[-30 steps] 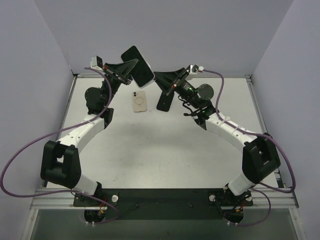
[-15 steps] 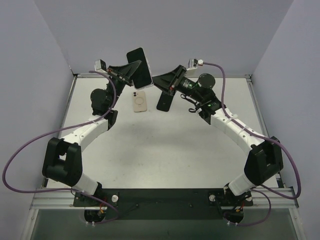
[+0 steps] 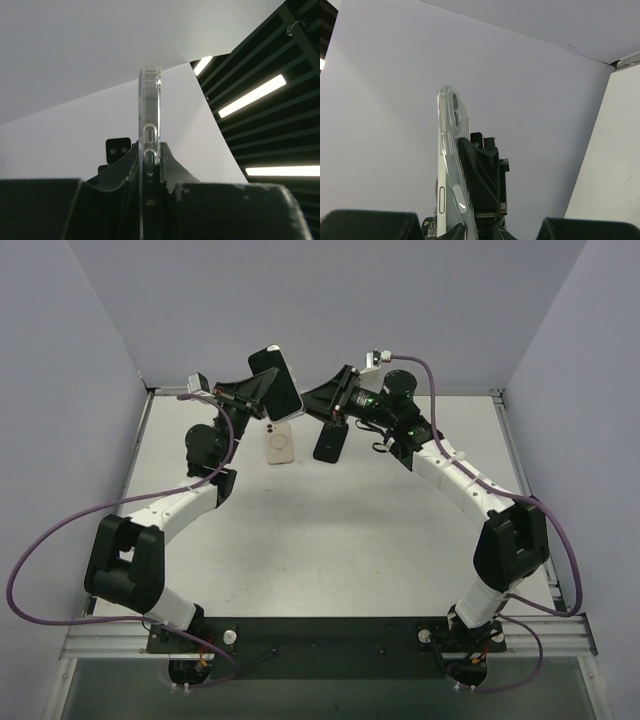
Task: Take the phone out of the phone case
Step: Remove the phone case from the phone.
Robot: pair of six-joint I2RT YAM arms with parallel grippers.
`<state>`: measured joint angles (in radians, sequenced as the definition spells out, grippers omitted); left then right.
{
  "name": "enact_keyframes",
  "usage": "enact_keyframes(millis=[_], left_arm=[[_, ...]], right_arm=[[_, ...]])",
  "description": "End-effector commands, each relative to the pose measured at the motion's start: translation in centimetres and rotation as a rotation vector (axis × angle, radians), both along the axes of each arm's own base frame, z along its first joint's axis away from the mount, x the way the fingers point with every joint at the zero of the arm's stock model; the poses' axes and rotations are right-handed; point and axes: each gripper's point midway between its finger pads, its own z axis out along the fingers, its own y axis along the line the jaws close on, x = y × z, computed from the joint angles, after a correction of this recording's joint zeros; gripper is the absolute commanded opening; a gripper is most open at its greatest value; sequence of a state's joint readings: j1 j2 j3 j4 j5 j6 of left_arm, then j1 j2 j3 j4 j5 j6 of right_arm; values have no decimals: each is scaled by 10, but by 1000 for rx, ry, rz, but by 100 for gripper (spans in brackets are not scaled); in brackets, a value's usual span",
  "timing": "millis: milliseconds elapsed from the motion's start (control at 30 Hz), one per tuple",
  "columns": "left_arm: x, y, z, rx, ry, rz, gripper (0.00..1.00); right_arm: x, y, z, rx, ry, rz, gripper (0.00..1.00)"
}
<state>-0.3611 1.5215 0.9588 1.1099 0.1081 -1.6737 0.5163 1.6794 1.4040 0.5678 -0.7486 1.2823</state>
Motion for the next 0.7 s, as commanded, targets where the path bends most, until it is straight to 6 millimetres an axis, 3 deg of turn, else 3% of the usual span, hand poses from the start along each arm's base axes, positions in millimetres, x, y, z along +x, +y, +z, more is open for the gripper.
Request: enact_keyframes(millis=[0,267,300,333,500,567,600,667], left_arm=[[-152,-46,96,-45,-457,-368,0],[-148,-60,86,-43,-435,-396,0],[-149,-59,85,-45,-433,-399,0],[-148,-60,83,-43,-429,-400,0],[-142,-69,68,32,-394,-405,0],[-143,-74,63,74,-389,-416,0],[-137,-78,55,107,-364,-412,12],[-136,-81,46,142,-345,-416,30]], right_arm=[[-30,42,-99,-213,194,137,24],[-39,58,-84,-180,160,222,19],[-40,58,-84,-176,161,228,15],[-40,56,-83,-172,160,229,3],[-36,28,-80,-167,163,157,0],[-27,8,-94,-184,196,89,0],[-28,-2,-90,-183,189,63,0],[-18,-28,-111,-224,231,-25,0]])
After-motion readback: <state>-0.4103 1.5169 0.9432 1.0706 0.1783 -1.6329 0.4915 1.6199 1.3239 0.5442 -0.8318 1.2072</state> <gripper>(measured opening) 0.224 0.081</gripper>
